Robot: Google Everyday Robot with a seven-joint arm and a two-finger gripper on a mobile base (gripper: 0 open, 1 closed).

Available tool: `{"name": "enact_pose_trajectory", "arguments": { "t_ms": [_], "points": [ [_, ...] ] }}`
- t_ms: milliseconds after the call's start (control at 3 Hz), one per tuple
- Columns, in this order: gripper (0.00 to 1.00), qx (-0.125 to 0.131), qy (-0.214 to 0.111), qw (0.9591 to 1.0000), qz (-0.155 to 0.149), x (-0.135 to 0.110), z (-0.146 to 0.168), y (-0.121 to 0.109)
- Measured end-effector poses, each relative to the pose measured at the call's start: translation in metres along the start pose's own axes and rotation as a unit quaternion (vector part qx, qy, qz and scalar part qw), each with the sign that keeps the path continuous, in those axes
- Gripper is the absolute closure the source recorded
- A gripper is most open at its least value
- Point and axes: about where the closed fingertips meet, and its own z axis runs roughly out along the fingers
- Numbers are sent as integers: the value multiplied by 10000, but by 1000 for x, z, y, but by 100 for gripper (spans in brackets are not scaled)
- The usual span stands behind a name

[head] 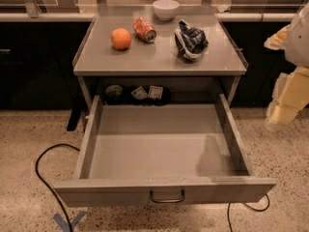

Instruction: Place blue chip bag into top drawer

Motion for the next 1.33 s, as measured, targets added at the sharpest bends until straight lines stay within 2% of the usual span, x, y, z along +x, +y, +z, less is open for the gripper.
{"name": "enact_pose_trajectory", "arguments": {
  "t_ms": [333,667,1000,1333],
  "points": [
    [0,185,-147,9996,-131,-7,-2,-35],
    [0,434,-540,9974,-202,-13,10,-103],
    [0,594,-807,9945,-288,-28,29,-160],
    [0,539,-1022,9926,-383,-46,62,-205]
  ]
}}
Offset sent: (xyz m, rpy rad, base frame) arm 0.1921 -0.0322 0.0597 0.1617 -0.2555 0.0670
